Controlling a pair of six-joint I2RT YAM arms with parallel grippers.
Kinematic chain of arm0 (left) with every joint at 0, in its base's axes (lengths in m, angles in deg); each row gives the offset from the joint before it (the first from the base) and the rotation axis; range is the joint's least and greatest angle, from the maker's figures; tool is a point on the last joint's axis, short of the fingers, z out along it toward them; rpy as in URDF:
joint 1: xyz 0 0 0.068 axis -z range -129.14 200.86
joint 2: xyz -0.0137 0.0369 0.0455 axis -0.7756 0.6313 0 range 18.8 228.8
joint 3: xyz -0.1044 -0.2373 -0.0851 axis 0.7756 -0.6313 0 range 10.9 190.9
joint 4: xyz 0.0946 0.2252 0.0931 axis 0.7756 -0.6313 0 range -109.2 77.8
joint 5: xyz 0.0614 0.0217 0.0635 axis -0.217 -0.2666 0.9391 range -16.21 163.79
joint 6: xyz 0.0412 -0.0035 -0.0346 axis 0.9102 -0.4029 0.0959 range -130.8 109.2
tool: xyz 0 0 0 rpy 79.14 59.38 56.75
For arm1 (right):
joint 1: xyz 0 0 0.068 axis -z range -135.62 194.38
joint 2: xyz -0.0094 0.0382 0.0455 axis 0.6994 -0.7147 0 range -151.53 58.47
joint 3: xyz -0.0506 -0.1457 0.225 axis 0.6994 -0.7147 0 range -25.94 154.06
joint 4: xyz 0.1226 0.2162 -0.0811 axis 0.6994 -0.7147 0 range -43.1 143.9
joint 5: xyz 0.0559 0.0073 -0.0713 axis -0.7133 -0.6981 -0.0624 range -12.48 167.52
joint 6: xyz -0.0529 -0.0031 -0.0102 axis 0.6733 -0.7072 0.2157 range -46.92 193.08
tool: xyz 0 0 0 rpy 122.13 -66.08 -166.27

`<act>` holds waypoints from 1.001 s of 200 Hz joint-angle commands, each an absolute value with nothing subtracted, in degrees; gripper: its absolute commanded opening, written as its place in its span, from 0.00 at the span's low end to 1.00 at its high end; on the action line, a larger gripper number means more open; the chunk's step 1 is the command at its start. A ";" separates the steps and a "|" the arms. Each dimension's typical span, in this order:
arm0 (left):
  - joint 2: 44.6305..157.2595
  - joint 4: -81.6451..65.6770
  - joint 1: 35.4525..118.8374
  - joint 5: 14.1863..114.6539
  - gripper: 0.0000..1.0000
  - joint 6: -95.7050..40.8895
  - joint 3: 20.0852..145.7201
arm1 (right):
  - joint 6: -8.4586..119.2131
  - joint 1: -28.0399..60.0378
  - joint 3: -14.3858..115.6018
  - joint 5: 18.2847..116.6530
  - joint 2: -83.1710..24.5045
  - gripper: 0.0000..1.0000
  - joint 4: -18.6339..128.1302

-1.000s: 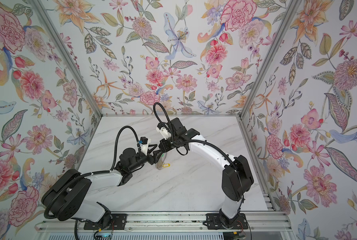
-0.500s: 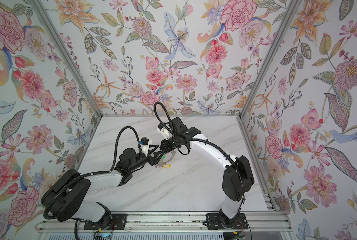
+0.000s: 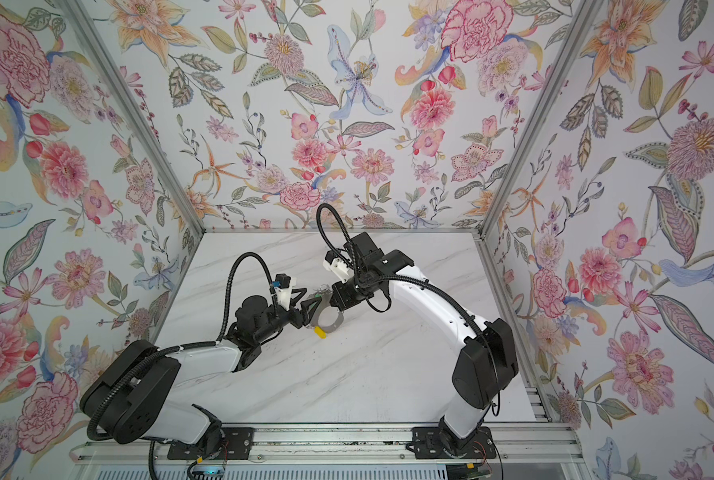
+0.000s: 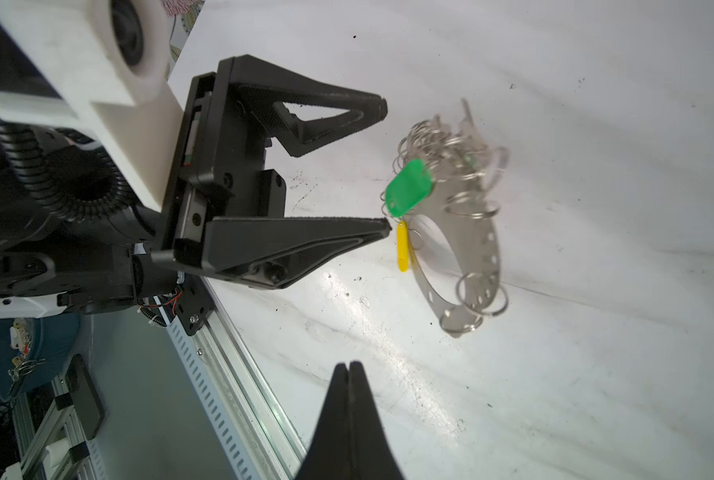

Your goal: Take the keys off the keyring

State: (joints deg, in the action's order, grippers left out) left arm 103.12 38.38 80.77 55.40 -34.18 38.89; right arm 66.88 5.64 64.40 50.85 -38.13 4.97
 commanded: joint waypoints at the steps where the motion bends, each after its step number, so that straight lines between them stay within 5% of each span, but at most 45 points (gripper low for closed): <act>1: 102.39 39.15 80.47 57.19 0.68 -33.87 38.78 | 68.18 5.88 65.37 49.04 -37.28 0.00 1.57; 63: 103.43 38.29 80.30 57.50 0.65 -33.81 38.74 | 66.22 9.16 60.68 55.50 -41.07 0.00 9.34; 95: 104.03 33.98 80.36 57.72 0.64 -33.02 40.17 | 64.00 13.25 57.14 58.65 -44.51 0.14 17.08; 200: 104.60 31.98 80.33 57.10 0.64 -33.39 39.87 | 68.01 14.91 64.94 59.57 -59.87 0.27 21.21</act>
State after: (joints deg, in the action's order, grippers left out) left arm 103.99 32.33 80.74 56.67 -33.94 39.22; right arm 66.73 15.10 60.36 59.11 -57.76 20.07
